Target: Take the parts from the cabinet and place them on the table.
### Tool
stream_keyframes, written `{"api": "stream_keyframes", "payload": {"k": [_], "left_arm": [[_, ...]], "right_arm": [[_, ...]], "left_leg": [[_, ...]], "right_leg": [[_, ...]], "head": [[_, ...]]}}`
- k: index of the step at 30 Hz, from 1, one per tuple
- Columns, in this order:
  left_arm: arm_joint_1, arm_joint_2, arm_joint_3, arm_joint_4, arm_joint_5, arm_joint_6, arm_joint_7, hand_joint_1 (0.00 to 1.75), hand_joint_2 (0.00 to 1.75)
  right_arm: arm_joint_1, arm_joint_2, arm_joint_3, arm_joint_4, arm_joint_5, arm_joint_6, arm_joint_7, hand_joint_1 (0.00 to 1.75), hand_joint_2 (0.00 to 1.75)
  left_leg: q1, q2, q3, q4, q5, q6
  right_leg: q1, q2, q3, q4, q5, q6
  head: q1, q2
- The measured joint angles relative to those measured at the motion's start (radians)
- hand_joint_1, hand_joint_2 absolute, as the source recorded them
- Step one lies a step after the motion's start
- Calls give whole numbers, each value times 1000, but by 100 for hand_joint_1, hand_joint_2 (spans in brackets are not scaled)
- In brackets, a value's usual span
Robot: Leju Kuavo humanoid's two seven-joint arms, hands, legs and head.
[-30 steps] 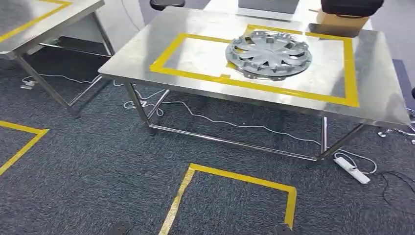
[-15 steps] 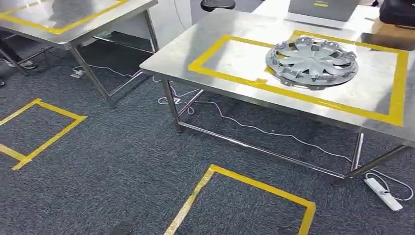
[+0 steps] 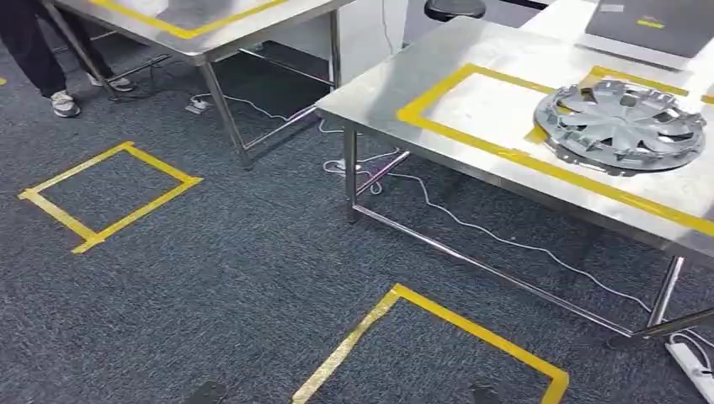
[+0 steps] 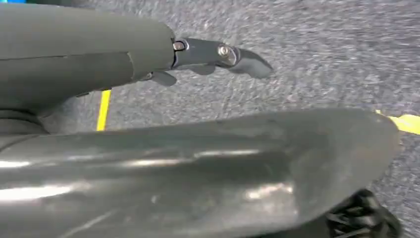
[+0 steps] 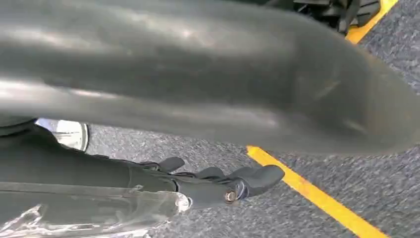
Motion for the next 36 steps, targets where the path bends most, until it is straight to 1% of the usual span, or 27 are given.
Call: {"api": "stream_keyframes", "payload": {"k": [1,2,4,5,6,8,9,10,11,14,15,16,17,19,20,21,23,24,25,26,27,29,30,32,33,35,36], "left_arm": [[-1,0,0,0,0,0,0,0,0],[-5,0,0,0,0,0,0,0,0],[-5,-1,0,0,0,0,0,0,0],[-3,-1,0,0,0,0,0,0,0],[-1,0,0,0,0,0,0,0,0],[-1,-1,0,0,0,0,0,0,0],[-2,-2,0,0,0,0,0,0,0],[-2,-2,0,0,0,0,0,0,0],[-4,-2,0,0,0,0,0,0,0],[1,-1,0,0,0,1,0,0,0],[3,-1,0,0,0,1,0,0,0],[5,-1,0,0,0,1,0,0,0],[3,-1,0,0,0,1,0,0,0],[-1,-1,0,0,0,2,0,0,0],[0,-1,0,0,0,2,0,0,0],[3,-2,0,0,0,2,1,0,0],[6,-1,0,0,0,3,2,0,0],[5,-1,0,0,0,3,3,0,0],[3,-2,0,0,0,3,3,0,0],[-2,-3,0,0,0,3,3,0,0],[-3,-2,0,0,0,3,3,0,0],[1,0,0,0,0,3,3,0,0],[3,0,0,0,0,3,3,0,0],[2,0,0,0,-1,3,3,0,0],[-2,0,0,0,-2,3,3,0,0],[-3,-1,0,0,-2,3,3,0,0],[-1,0,0,0,-2,3,3,0,0]], "right_arm": [[1,0,0,0,0,0,0,0,0],[2,0,0,0,0,0,0,0,0],[6,0,0,1,0,0,0,0,0],[7,0,0,1,0,0,1,0,0],[7,0,0,2,0,0,1,0,0],[5,0,0,2,0,0,1,0,0],[5,0,0,2,0,0,1,0,0],[5,0,0,3,0,0,2,0,0],[5,0,0,4,1,0,2,0,0],[3,0,0,4,1,0,6,0,0],[3,0,0,5,2,0,7,0,0],[2,0,0,5,2,0,7,0,0],[2,1,0,5,3,0,8,0,0],[6,1,0,5,3,0,11,0,0],[7,1,0,5,3,-1,13,0,0],[6,1,0,5,4,0,15,0,0],[5,2,0,5,8,-1,16,0,0],[4,2,0,5,9,0,16,0,0],[4,1,0,5,10,-1,16,0,0],[5,1,0,5,10,-1,16,0,0],[5,1,0,5,12,-2,18,0,0],[4,1,1,5,18,-2,19,0,0],[3,2,1,5,19,-2,19,0,0],[3,2,1,5,21,-2,19,0,0],[4,2,1,6,23,-2,19,0,0],[8,2,1,6,24,-2,19,0,0],[9,2,1,6,24,-2,19,0,0]], "left_leg": [[0,-9,-1,0,1,6],[0,-19,-2,0,1,11],[-3,-41,-2,0,1,15],[-4,-54,-2,0,1,15],[-4,-66,-1,0,1,15],[-4,-94,2,0,2,13],[-3,-106,4,0,2,11],[-5,-114,2,2,3,6],[-6,-126,-4,6,4,-2],[4,-151,-10,-8,19,-26],[4,-132,-13,0,13,-27],[-3,-74,-22,18,-5,-31],[-2,-48,-50,74,-45,-35],[-1,-35,-127,234,-119,-41],[0,-34,-152,286,-132,-43],[2,-34,-151,286,-119,-44],[4,-24,-89,175,-45,-45],[5,2,-39,88,-8,-45],[4,66,1,26,2,-46],[-4,65,8,-5,-9,-36],[-2,54,3,4,-8,-21],[-7,32,1,4,-10,-11],[-3,20,3,1,-6,-2],[-1,1,3,0,-5,10],[-1,-13,2,0,-4,13],[-4,-38,3,0,-5,16],[-4,-52,3,0,-4,16]], "right_leg": [[-1,40,-19,43,-30,0],[-1,60,-57,125,-72,0],[-1,73,-138,285,-133,0],[-1,73,-161,319,-133,-1],[-1,73,-159,301,-106,-3],[-2,85,-92,147,-10,-9],[-4,111,-51,60,31,-12],[-8,161,-32,15,27,-15],[-11,159,-27,1,26,-15],[0,134,-26,1,33,-34],[-8,121,-23,-11,41,-43],[-5,112,-20,-14,42,-46],[-5,99,-20,-15,43,-50],[-3,67,-21,-14,41,-53],[-2,52,-21,-14,40,-54],[-2,40,-21,-14,40,-54],[-3,18,-18,-14,37,-51],[-4,8,-15,-14,34,-46],[2,2,-11,-13,31,-40],[11,-6,-16,-1,22,-32],[12,-18,-12,-8,23,-28],[10,-40,-1,-12,19,-22],[6,-39,-1,-10,13,-13],[2,42,-36,73,-45,-8],[2,61,-77,162,-87,-8],[3,72,-151,306,-135,-10],[3,73,-164,318,-124,-12]], "head": [[5,0],[6,0],[8,0],[8,0],[7,0],[8,0],[8,0],[9,0],[6,0],[8,0],[7,0],[3,0],[-5,0],[-6,0],[-6,0],[-6,0],[-7,0],[-7,0],[-8,0],[-16,0],[-7,0],[-7,0],[-8,0],[-2,0],[-1,0],[2,0],[2,0]]}}
